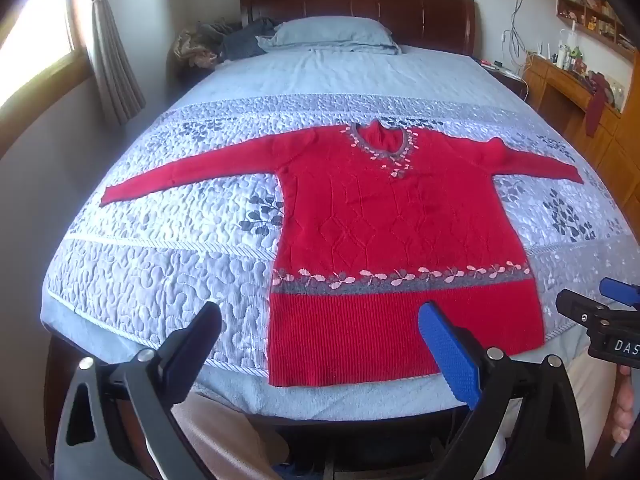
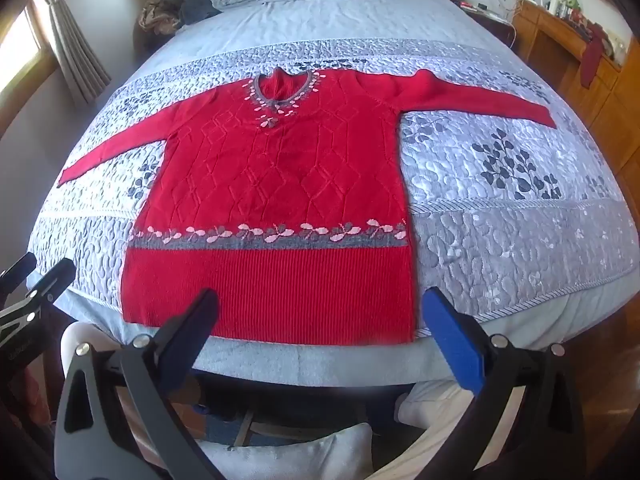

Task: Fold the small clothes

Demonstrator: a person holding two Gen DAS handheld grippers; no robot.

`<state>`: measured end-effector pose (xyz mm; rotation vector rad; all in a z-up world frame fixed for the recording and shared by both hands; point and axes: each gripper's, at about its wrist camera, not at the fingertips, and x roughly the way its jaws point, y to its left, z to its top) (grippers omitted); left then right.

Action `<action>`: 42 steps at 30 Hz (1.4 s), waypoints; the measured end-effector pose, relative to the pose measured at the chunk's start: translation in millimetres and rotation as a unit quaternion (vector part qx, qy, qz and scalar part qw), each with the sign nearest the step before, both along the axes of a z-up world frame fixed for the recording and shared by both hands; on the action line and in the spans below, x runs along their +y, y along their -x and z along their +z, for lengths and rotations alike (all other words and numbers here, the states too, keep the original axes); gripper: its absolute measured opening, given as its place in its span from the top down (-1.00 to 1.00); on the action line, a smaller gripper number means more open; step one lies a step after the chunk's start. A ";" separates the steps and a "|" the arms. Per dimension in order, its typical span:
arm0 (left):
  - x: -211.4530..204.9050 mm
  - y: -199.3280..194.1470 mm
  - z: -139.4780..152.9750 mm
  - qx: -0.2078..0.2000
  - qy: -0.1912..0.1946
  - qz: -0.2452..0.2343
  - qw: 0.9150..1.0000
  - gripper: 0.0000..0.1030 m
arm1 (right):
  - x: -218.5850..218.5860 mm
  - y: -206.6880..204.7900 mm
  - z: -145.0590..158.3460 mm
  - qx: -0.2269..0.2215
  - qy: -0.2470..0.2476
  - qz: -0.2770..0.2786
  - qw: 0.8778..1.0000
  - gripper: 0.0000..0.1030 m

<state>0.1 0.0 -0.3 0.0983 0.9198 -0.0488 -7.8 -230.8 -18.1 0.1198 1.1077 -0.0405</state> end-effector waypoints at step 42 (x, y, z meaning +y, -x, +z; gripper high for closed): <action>1.2 -9.1 10.3 -0.009 -0.002 0.012 1.000 -0.92 | -6.5 -7.7 6.9 -0.016 0.037 -0.008 0.999 -0.95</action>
